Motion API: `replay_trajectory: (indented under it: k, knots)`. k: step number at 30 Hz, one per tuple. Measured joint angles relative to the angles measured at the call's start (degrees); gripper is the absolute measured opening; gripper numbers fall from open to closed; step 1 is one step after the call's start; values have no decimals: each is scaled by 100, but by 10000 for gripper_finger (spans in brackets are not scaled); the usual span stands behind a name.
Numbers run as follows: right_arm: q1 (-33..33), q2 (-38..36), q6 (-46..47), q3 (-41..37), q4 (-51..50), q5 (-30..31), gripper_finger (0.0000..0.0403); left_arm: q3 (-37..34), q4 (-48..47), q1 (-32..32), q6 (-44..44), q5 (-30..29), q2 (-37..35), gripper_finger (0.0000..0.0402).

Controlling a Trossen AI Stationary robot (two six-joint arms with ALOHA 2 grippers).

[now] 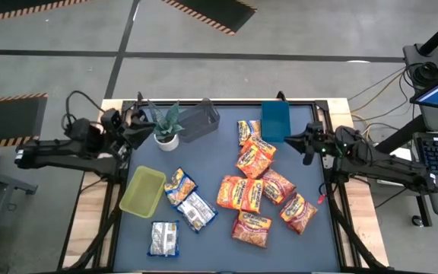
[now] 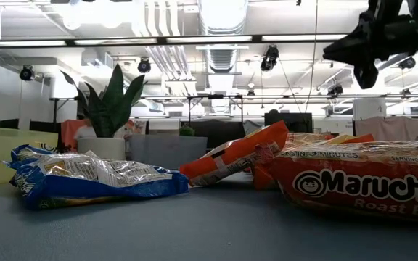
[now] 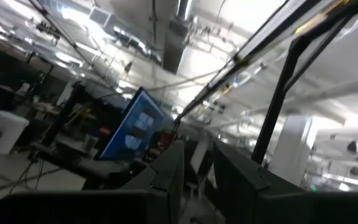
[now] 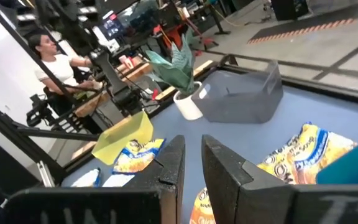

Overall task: Sort Maruchan noodles
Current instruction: Put the orange noodle pack into blue bin

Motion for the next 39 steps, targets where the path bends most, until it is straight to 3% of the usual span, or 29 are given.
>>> replay_trajectory:
  k: [10,16,25,29,33,36,39]
  knots:
    - [0,7,67,-485,-2,4,43,499,-376,-675,350,-20,1941,70]
    - [0,7,65,-674,-2,9,43,643,-350,-825,319,-423,3042,70]
    - [-2,37,24,-681,347,17,43,1288,-433,-837,811,-461,4671,70]
    - [-2,50,-266,-684,514,95,43,1789,-952,-785,1432,-463,5157,70]
    - [-2,48,-337,-684,667,775,43,2177,-1499,-666,1927,-466,5538,70]
    - [-6,48,-175,-684,843,1102,43,2268,-1610,-588,2001,-466,5711,70]
    - [-4,48,-139,-613,945,1028,43,2267,-1595,-576,1953,-471,5802,70]
